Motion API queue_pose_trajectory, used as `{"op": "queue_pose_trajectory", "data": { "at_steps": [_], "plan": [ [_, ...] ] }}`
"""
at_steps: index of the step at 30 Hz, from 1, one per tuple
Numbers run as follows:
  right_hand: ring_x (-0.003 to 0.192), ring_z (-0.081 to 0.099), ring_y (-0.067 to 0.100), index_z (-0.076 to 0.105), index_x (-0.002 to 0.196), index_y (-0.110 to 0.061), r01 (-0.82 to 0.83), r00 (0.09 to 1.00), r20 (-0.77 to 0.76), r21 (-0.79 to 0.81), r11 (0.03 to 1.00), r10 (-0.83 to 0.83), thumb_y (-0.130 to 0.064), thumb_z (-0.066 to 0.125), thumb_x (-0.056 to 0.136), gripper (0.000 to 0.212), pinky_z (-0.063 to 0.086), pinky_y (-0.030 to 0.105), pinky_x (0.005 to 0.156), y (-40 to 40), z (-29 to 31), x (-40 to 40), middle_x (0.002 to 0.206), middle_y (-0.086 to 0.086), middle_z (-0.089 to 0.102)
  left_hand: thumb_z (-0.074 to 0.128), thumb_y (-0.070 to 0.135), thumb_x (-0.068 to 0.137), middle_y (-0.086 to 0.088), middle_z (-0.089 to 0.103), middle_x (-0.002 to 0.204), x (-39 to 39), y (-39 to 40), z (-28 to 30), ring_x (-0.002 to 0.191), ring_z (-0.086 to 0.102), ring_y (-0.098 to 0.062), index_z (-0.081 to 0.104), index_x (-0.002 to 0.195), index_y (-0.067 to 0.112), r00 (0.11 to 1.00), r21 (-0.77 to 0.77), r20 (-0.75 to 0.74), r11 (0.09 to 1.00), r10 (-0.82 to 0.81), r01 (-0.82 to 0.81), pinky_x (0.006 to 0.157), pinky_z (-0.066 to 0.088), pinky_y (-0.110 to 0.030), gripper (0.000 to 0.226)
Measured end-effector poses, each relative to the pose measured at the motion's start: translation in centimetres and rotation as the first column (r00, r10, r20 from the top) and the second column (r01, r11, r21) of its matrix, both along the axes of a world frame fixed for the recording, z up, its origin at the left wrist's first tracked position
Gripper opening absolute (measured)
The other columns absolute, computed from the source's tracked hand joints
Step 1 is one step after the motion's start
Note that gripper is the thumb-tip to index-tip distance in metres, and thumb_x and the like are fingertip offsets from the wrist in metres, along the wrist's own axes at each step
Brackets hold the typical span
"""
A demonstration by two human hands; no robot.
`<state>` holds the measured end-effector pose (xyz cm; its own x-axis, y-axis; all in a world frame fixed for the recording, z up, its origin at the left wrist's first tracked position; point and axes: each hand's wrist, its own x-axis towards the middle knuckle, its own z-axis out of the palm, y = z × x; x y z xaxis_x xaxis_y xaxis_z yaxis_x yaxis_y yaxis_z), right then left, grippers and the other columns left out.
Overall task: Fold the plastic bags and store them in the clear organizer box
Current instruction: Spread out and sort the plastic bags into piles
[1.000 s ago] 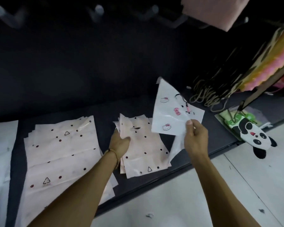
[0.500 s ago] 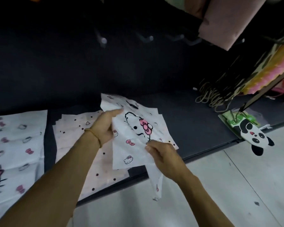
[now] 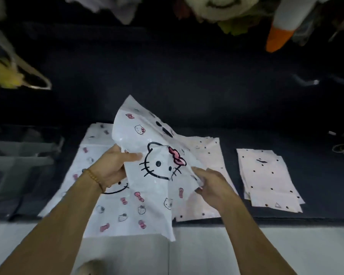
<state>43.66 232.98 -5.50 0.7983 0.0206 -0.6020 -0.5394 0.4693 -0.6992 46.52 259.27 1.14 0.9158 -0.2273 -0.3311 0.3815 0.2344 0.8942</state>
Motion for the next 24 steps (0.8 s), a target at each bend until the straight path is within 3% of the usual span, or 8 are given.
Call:
{"op": "queue_pose_trajectory", "data": {
  "at_steps": [5, 7, 10, 12, 14, 17, 21, 24],
  "plan": [
    [0.095, 0.070, 0.025, 0.062, 0.112, -0.010, -0.052, 0.940, 0.325, -0.165, 0.985, 0.104, -0.006, 0.066, 0.087, 0.026, 0.057, 0.039, 0.079, 8.2, 0.9, 4.0, 0.107, 0.009, 0.071, 0.068, -0.002, 0.078, -0.011, 0.073, 0.099, 0.4, 11.6, 0.2, 0.085, 0.071, -0.028, 0.065, 0.105, 0.012, 0.995, 0.399, 0.077, 0.912, 0.066, -0.092, 0.069, 0.058, -0.042, 0.030],
    [0.081, 0.067, 0.019, 0.060, 0.091, -0.009, -0.056, 0.939, 0.298, -0.364, 0.930, 0.173, -0.012, 0.066, 0.089, 0.006, 0.054, 0.032, 0.070, 11.1, -0.1, 5.0, 0.090, 0.002, 0.070, 0.074, 0.006, 0.077, -0.010, 0.074, 0.086, 0.7, 14.9, -1.6, 0.063, 0.069, -0.023, 0.068, 0.095, 0.014, 0.976, 0.607, 0.108, 0.765, 0.191, -0.217, 0.051, 0.054, -0.032, 0.020],
    [0.071, 0.049, 0.015, 0.041, 0.072, -0.018, -0.119, 0.951, 0.149, -0.635, 0.763, 0.272, -0.019, 0.065, 0.089, 0.029, 0.040, 0.021, 0.056, 14.9, -3.2, 6.6, 0.081, 0.004, 0.048, 0.077, 0.016, 0.076, -0.011, 0.070, 0.091, 1.1, 17.3, -6.4, 0.061, 0.060, -0.014, 0.064, 0.099, 0.010, 0.907, 0.807, 0.139, 0.485, 0.397, -0.336, 0.050, 0.045, -0.022, 0.028],
    [0.088, 0.056, 0.021, 0.052, 0.086, -0.014, -0.167, 0.947, 0.053, -0.761, 0.626, 0.317, -0.024, 0.062, 0.089, 0.014, 0.047, 0.026, 0.071, 16.3, -5.5, 7.4, 0.097, 0.008, 0.055, 0.072, 0.020, 0.079, -0.013, 0.065, 0.106, 1.1, 17.6, -9.7, 0.077, 0.062, -0.019, 0.056, 0.115, 0.010, 0.905, 0.879, 0.126, 0.376, 0.407, -0.292, 0.068, 0.048, -0.027, 0.040],
    [0.110, 0.058, 0.031, 0.057, 0.118, -0.004, -0.184, 0.951, -0.016, -0.833, 0.522, 0.309, -0.026, 0.062, 0.089, 0.037, 0.047, 0.034, 0.091, 16.9, -6.9, 7.8, 0.122, 0.016, 0.059, 0.066, 0.023, 0.084, -0.019, 0.056, 0.120, 1.0, 17.6, -12.2, 0.104, 0.056, -0.034, 0.047, 0.127, 0.007, 0.947, 0.939, 0.099, 0.286, 0.307, -0.190, 0.088, 0.046, -0.038, 0.050],
    [0.108, 0.058, 0.034, 0.047, 0.129, -0.006, -0.105, 0.969, 0.004, -0.901, 0.422, 0.249, -0.029, 0.068, 0.084, 0.055, 0.049, 0.039, 0.092, 17.4, -7.2, 7.5, 0.123, 0.016, 0.060, 0.061, 0.035, 0.086, -0.022, 0.040, 0.135, 0.4, 17.7, -14.2, 0.122, 0.037, -0.040, 0.037, 0.137, 0.009, 0.972, 0.984, 0.097, 0.128, 0.216, -0.126, 0.097, 0.039, -0.049, 0.063],
    [0.118, 0.043, 0.040, 0.037, 0.141, -0.009, 0.031, 0.965, 0.069, -0.988, 0.151, 0.251, -0.042, 0.071, 0.080, 0.077, 0.041, 0.049, 0.093, 18.7, -7.8, 5.6, 0.132, 0.019, 0.047, 0.059, 0.049, 0.085, -0.022, 0.043, 0.136, -0.7, 18.5, -15.2, 0.123, 0.036, -0.038, 0.028, 0.145, 0.013, 0.975, 0.980, 0.135, 0.122, 0.174, -0.157, 0.098, 0.037, -0.048, 0.077],
    [0.132, 0.033, 0.033, 0.037, 0.143, -0.014, -0.004, 0.927, 0.045, -0.992, 0.129, 0.372, -0.039, 0.066, 0.084, 0.070, 0.034, 0.045, 0.104, 19.8, -9.2, 4.1, 0.145, 0.016, 0.037, 0.063, 0.044, 0.084, -0.019, 0.044, 0.133, -1.1, 18.6, -15.7, 0.120, 0.035, -0.035, 0.031, 0.145, 0.013, 0.986, 0.971, 0.154, 0.175, 0.062, -0.163, 0.097, 0.037, -0.045, 0.075]
  ]
}}
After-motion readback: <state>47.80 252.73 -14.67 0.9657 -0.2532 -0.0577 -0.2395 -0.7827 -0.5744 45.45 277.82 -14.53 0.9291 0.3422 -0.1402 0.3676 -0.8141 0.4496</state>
